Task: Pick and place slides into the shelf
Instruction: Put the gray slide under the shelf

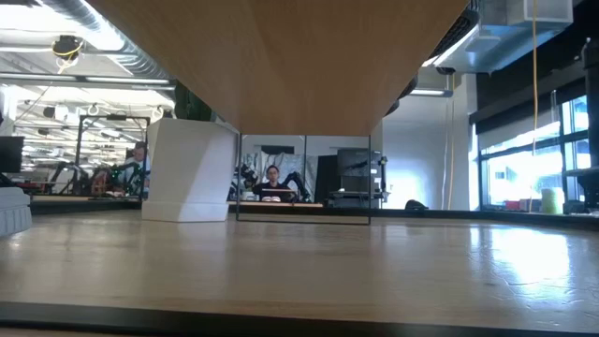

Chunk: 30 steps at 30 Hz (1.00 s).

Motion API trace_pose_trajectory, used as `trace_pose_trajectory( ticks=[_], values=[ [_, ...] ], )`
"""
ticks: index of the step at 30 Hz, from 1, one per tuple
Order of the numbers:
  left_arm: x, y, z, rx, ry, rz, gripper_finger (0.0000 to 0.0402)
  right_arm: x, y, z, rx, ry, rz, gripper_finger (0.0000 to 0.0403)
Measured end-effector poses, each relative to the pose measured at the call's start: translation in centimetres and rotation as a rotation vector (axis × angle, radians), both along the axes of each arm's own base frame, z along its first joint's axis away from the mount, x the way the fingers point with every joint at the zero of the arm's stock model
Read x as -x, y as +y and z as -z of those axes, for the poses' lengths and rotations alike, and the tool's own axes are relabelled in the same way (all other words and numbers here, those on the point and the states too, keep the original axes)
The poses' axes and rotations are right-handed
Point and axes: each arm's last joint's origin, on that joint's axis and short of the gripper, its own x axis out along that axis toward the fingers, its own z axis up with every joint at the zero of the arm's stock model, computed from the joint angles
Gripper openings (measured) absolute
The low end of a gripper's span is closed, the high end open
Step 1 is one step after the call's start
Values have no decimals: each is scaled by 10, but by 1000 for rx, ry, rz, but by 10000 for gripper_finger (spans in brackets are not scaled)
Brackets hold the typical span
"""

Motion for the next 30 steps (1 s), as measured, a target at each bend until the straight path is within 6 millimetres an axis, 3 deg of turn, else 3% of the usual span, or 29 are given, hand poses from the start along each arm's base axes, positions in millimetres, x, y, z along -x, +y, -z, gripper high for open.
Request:
trace_pose_trajectory(
  ticks=[12, 23, 30],
  values=[
    [-4, 1, -5, 106, -40, -166, 104, 1, 0, 1, 3, 18, -3, 37],
    [-4, 0, -5, 149, -13, -155, 212, 1, 1, 1, 16, 7, -38, 37],
    [5, 4, -3, 202, 65, -242, 221, 9, -1, -9, 22, -22, -60, 37]
  ],
)
